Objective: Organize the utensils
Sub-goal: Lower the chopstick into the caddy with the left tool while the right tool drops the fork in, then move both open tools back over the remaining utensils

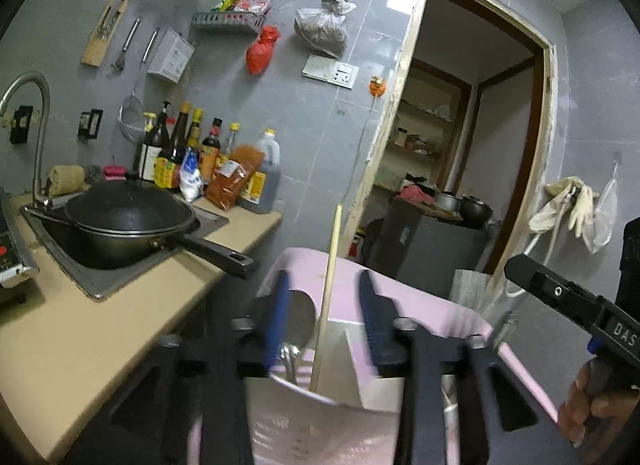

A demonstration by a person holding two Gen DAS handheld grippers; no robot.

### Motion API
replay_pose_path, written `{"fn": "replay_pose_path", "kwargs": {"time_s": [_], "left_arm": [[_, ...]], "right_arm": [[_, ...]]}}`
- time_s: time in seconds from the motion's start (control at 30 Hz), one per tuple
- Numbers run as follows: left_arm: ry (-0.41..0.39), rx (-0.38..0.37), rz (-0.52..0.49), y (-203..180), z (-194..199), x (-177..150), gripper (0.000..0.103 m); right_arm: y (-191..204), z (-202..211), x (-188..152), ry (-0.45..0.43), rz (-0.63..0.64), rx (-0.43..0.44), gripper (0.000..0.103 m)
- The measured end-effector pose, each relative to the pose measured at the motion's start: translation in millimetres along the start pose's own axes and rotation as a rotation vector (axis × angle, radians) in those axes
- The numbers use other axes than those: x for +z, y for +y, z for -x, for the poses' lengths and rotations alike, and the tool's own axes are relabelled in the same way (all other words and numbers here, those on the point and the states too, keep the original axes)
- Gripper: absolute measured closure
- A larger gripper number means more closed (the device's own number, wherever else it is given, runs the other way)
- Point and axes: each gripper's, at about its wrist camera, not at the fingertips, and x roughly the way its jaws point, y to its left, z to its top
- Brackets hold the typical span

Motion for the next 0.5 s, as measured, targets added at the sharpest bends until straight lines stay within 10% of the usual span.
{"fn": "replay_pose_path", "kwargs": {"time_s": [0.13, 0.33, 0.5], "left_arm": [[-0.006, -0.006, -0.016, -10.9, 11.9, 5.3, 0.054], [-0.049, 0.009, -0.06, -37.5, 32.3, 10.7, 0.011], [-0.081, 0.031, -0.126, -61.5, 44.0, 7.1, 0.004]], "right_arm": [[-1.6, 16.3, 5.9, -0.053, 0.004, -0.034, 0.029], [-6.8, 50.8, 9.7, -0.126, 0.035, -0.133, 0.001], [-11.5, 82.3, 4.8, -0.161, 0.079, -0.232, 0.0]]}}
